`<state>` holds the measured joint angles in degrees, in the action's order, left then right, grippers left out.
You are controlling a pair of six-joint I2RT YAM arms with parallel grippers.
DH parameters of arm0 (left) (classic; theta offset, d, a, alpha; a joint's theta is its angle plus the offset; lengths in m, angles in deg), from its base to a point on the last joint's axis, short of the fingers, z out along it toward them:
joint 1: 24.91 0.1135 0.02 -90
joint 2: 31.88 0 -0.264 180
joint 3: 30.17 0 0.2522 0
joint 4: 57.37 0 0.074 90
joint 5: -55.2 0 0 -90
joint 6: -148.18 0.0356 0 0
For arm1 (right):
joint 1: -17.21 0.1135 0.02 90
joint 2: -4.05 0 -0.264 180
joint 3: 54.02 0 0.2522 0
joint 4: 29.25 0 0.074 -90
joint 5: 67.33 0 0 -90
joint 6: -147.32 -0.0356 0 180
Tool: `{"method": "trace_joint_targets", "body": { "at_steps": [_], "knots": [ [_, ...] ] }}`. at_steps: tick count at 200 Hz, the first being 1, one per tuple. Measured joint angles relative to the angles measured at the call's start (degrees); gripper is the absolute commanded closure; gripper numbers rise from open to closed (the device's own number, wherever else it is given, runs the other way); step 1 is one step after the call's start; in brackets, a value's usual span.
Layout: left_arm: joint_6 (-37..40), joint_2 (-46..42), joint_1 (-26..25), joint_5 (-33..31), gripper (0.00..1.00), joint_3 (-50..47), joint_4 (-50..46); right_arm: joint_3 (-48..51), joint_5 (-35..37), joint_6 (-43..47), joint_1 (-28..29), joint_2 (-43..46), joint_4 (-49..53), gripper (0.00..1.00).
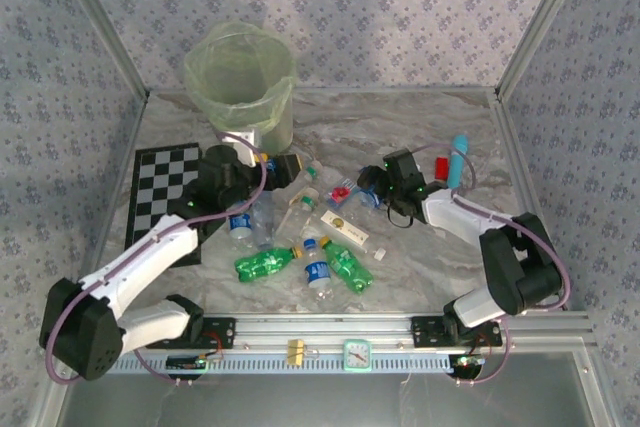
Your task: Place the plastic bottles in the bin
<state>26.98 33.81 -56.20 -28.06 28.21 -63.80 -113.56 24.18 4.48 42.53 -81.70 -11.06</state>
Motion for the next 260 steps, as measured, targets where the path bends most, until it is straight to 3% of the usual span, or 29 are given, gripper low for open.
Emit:
{"method": "trace_joint_targets", "body": {
  "at_steps": [142, 193, 260],
  "knots": [
    [-4.0, 4.9, -0.7, -1.8, 0.0, 0.0, 3.4, 0.9, -2.3, -6.8, -0.8, -9.2, -10.0, 0.2],
    [-4.0, 4.9, -0.7, -2.1, 0.0, 0.0, 3.4, 1.8, -2.3, -7.8, -1.3, -9.1, -10.9, 0.34],
    [-4.0, 5.0, -0.7, -1.7, 0.0, 0.0, 3.3, 3.7, -2.9, -5.9, -1.6, -7.6, -13.7, 0.43]
  ]
}}
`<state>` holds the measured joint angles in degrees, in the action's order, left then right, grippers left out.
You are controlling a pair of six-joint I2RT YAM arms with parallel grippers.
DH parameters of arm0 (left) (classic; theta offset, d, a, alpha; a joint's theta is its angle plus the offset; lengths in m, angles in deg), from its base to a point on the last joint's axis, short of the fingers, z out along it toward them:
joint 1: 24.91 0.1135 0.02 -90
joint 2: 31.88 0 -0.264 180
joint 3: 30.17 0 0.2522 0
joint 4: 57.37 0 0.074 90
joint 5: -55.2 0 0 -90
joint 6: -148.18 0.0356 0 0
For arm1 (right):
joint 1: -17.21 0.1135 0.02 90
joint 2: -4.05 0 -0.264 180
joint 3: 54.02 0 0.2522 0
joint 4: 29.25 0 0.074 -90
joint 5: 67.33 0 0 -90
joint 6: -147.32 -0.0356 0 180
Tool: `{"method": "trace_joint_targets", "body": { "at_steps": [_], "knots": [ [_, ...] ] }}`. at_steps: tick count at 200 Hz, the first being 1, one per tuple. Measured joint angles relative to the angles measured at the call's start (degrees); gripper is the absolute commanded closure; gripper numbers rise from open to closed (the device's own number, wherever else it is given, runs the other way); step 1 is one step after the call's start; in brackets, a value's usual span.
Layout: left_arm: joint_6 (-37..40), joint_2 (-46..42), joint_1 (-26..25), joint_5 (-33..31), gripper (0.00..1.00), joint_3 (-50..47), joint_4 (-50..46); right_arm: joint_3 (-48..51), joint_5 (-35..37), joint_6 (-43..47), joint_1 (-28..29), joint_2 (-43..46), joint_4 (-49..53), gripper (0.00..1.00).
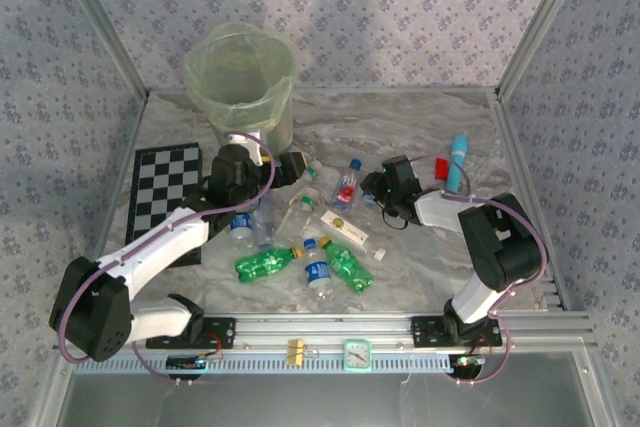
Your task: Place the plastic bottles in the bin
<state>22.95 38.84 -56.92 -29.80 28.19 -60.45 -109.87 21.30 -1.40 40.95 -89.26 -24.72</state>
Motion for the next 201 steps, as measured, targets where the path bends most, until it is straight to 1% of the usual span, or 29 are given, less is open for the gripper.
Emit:
{"method": "trace_joint_targets", "body": {
  "at_steps": [26, 47, 76, 127, 174, 201],
  "knots": [
    [0.0, 1.2, 0.0, 2.1, 0.0, 0.0, 0.3, -0.1, -0.7, 3.3, -0.3, 2.9, 0.1, 0.44],
    [0.0, 3.1, 0.0, 5.3, 0.0, 0.1, 1.6, -1.4, -2.4, 6.1, -0.5, 6.4, 0.6, 0.44],
    [-0.4, 6.4, 0.0, 11.6, 0.0, 1.6, 4.0, -6.0, -6.7, 9.1, -0.5, 8.7, 0.6, 0.45],
    [-1.5, 12.0, -0.9, 22.8, 0.0, 6.1, 9.1, -11.2, -14.4, 12.7, 0.1, 9.2, 0.0, 0.45],
    [1.0, 17.6, -4.8, 29.9, 0.0, 12.3, 6.8, -12.6, -19.4, 14.2, 1.0, 9.2, 0.0, 0.45],
    [2.8, 20.4, -6.2, 31.2, 0.0, 15.1, 3.8, -12.7, -19.9, 14.9, 1.0, 9.2, 0.8, 0.45]
  ]
}}
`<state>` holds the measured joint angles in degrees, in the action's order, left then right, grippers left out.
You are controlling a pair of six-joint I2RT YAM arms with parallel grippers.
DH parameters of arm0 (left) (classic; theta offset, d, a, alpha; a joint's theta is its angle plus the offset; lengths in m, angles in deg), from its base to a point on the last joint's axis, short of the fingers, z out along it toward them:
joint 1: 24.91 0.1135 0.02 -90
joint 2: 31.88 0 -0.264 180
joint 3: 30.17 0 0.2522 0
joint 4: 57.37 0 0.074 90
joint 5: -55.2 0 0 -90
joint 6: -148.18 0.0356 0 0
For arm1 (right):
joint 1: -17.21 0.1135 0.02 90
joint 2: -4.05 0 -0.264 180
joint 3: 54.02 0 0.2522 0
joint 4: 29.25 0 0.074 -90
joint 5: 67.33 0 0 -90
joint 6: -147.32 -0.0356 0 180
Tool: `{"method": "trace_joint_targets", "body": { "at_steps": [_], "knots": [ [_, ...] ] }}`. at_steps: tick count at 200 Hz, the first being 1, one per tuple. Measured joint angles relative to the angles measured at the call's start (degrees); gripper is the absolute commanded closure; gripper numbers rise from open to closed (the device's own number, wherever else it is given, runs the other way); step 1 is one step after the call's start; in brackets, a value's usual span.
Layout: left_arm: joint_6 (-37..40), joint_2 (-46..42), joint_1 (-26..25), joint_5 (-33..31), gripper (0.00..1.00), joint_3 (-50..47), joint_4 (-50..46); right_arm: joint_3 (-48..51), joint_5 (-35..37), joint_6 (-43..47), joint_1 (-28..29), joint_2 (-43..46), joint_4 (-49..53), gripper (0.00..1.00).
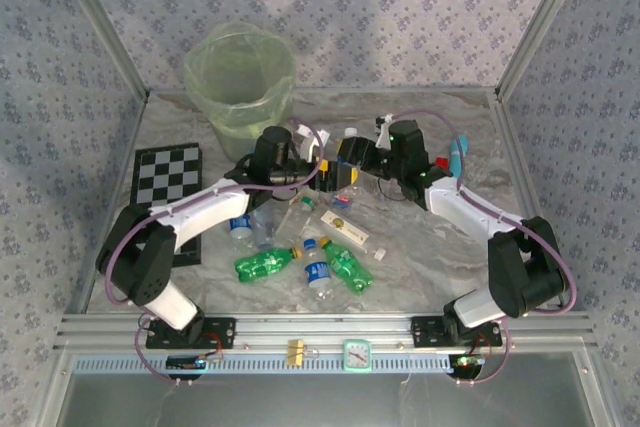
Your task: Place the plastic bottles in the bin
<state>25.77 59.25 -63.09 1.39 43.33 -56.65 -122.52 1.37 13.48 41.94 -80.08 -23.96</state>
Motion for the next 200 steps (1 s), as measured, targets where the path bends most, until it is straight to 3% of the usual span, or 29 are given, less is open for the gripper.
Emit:
{"method": "trace_joint_targets", "body": {
  "at_steps": [96, 147, 168, 200],
  "knots": [
    [-0.1, 4.9, -1.5, 0.3, 0.01, 1.7, -2.3, 0.1, -0.1, 0.4, 1.1, 2.3, -0.1, 0.46],
    [-1.2, 5.1, -2.0, 0.7, 0.38, 2.6, -2.1, 0.2, 1.1, 0.8, 1.0, 2.6, -0.4, 0.45],
    [-2.0, 5.2, -1.9, 0.9, 0.43, 2.6, -2.1, 0.3, 1.1, 1.1, 0.9, 2.6, -1.0, 0.42],
    [-2.2, 5.2, -2.0, 0.7, 0.45, 2.6, -1.8, 0.5, 1.1, 0.8, 0.6, 2.8, -1.0, 0.28]
  ]
}}
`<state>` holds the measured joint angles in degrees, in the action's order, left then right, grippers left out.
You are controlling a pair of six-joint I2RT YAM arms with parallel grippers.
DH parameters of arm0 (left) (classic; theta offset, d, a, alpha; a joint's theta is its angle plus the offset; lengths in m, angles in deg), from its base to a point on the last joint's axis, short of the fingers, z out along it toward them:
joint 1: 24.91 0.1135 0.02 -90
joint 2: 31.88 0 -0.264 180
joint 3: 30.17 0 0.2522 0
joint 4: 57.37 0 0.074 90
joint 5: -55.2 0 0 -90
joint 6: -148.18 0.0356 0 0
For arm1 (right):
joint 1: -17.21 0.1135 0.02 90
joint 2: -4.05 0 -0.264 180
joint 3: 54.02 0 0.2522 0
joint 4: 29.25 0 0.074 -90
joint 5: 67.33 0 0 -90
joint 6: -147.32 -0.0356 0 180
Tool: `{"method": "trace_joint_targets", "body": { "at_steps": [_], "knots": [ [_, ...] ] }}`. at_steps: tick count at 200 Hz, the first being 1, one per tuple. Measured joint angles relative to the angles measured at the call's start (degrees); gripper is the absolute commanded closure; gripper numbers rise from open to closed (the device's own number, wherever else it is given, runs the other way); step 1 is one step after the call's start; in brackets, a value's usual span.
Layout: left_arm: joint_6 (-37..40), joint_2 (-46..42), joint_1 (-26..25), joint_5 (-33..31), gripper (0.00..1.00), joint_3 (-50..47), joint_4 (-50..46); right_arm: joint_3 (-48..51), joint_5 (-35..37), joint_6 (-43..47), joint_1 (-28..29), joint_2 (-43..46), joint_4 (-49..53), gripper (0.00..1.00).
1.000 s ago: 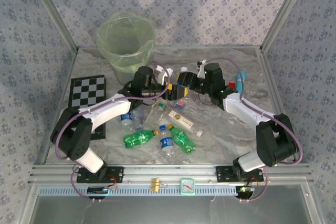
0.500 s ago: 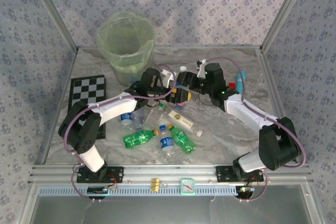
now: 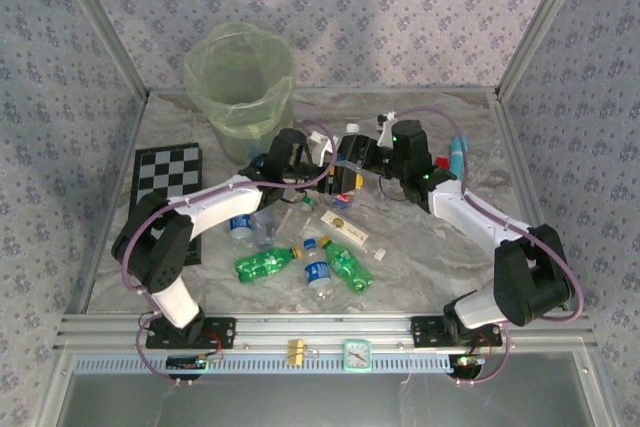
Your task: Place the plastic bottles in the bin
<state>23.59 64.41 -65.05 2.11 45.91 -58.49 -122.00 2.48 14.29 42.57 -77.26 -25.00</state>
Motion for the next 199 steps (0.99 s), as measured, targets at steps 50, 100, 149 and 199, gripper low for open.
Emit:
{"method": "trace_joint_targets", "body": {
  "at_steps": [50, 100, 149, 199],
  "knots": [
    [0.7, 0.0, 0.3, -2.9, 0.45, 0.0, -1.0, 1.2, 0.0, -0.2, -2.0, 2.7, 1.2, 0.14],
    [1.8, 0.0, 2.5, -4.7, 0.46, 0.4, -4.1, 2.0, 1.0, 0.7, -5.6, 8.1, 2.6, 0.03],
    [11.7, -1.3, 4.7, -10.0, 0.47, 10.3, -18.1, 2.9, 2.3, 1.4, -6.4, 8.5, 4.9, 0.0],
    [23.1, -7.9, 8.9, -17.7, 0.47, 22.0, -26.3, 2.9, 2.4, 1.4, -6.4, 7.0, 5.2, 0.0]
  ]
}}
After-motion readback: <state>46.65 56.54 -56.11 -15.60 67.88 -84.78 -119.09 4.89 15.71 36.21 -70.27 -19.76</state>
